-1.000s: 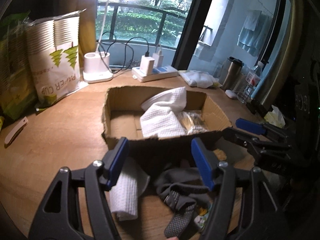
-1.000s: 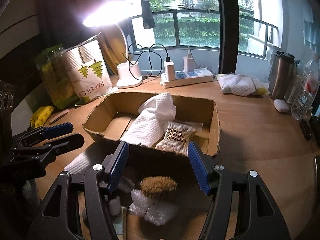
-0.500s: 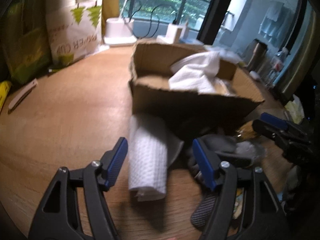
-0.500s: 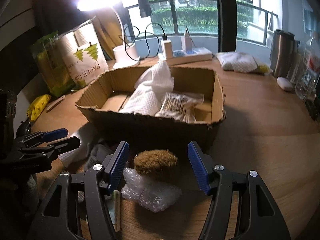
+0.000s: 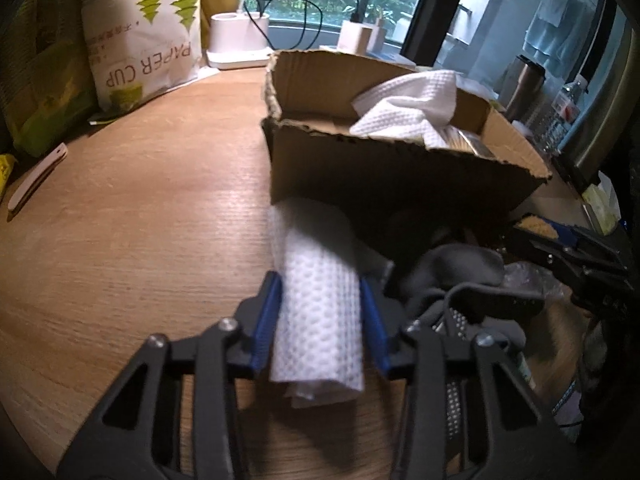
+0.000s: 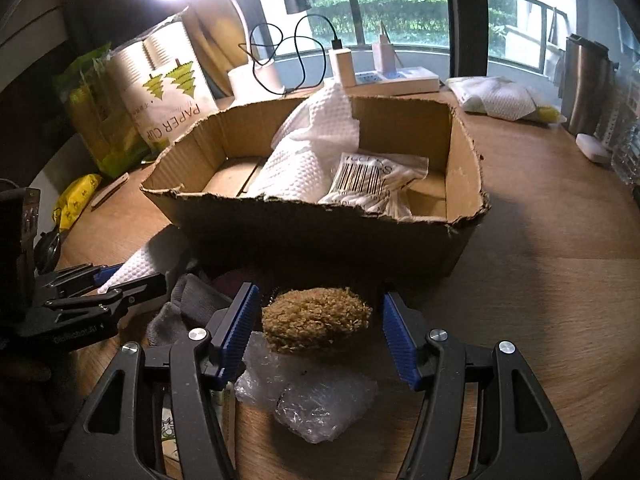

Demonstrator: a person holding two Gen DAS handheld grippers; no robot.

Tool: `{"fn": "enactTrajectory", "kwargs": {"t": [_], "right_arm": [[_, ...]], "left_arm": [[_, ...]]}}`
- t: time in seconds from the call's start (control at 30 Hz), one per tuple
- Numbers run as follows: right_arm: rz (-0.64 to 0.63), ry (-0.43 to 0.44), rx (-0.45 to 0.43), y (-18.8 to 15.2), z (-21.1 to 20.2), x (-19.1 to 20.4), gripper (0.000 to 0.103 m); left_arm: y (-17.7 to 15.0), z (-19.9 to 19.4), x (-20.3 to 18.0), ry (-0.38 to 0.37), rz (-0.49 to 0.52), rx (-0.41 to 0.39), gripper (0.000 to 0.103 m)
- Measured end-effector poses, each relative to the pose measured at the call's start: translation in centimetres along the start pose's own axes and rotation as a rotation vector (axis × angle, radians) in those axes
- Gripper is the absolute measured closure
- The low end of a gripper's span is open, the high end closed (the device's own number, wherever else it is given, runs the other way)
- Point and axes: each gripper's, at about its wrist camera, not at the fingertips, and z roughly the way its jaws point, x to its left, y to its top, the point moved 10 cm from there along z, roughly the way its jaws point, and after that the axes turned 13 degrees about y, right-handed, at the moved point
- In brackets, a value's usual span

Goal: Organize soft objects
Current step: 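Carry the towel and brown sponge over the box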

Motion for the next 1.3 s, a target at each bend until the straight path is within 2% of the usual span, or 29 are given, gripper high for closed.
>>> {"fn": "enactTrajectory", "kwargs": {"t": [0.03, 0.1, 0.13, 0.17, 0.87, 1.3], "right_arm": [[0.001, 0.001, 0.004, -0.1, 0.1, 0.0, 0.046], [0.000, 0.000, 0.006, -0.2, 0.0, -0.1, 0.049], [-0.003, 0.001, 0.005, -0.3, 0.0, 0.0, 0.053], [-0.010, 0.000, 0.003, -0.2, -0.2, 0.0, 0.055], [-0.111, 0.004, -0.141, 3.9, -5.8, 2.9, 0.057], [-0.126, 0.024, -0.195, 6.8, -7.1, 2.9, 0.057]], "left_arm": [[0.0, -0.1, -0.1, -0.006, 0.003, 0.001, 0.077], [0.0, -0.3, -0.3, -0.015, 0.009, -0.003, 0.080], [0.0, -0.4, -0.4, -0.019, 0.012, -0.006, 0.089], [0.0, -0.6, -0.5, -0.023, 0.016, -0.010, 0.090], [5.1, -8.4, -0.9, -0.068, 0.018, -0.204, 0.094], [9.3, -9.9, -0.6, -0.060, 0.023, -0.278, 0.094]]}}
